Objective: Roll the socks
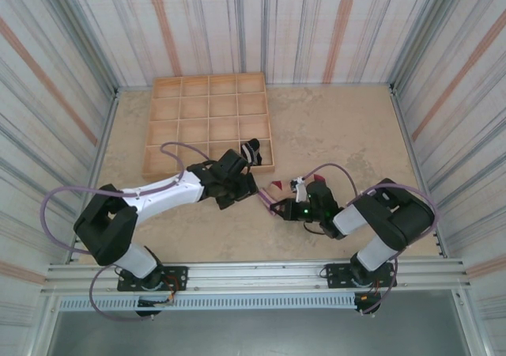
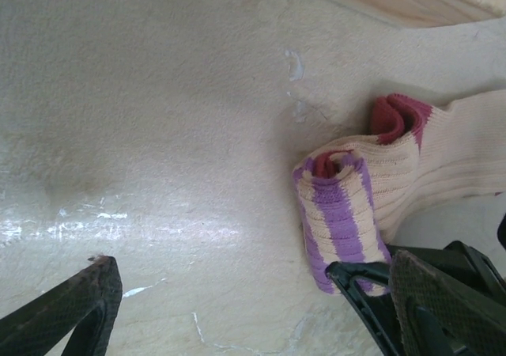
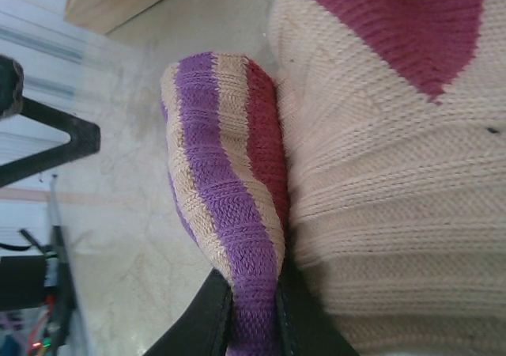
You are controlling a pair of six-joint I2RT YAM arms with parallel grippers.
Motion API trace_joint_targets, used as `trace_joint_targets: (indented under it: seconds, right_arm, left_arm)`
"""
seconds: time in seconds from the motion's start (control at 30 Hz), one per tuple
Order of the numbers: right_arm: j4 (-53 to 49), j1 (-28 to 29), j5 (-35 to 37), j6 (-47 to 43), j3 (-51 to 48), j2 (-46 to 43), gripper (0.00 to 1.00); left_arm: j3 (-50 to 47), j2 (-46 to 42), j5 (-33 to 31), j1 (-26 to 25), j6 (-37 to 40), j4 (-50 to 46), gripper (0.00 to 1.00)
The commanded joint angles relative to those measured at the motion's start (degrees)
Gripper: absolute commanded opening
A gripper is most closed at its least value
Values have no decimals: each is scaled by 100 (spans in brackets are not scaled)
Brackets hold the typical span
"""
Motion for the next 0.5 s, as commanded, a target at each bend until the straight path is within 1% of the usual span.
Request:
trace_joint_targets:
  seconds: [0.0,0.1,0.27,0.33,0.4,0.47]
  right_arm:
    - [-790,-236,-424,551,-235,528,0]
    - [-883,-359,-556,737,-265,546,0]
    - [-2072,-620,-691,1036,-28,304,0]
    - [-2301,-713,-794,1147,33,246,0]
    - [-2394,-794,-806,1309,54,225,0]
    - [-2741,-881,-795,1402,160,259,0]
  left_arm:
    - [150,87,-116,-69,82,-49,90]
    - [138,87,-137,-90,74,-49,90]
    - [214,140,-137,-131,143,-40,88]
    - [236,192,-161,-174,172,45,87]
    - [180,249,-141,-228,244,313,81]
    - [106,317,-66,-272,275,588,76]
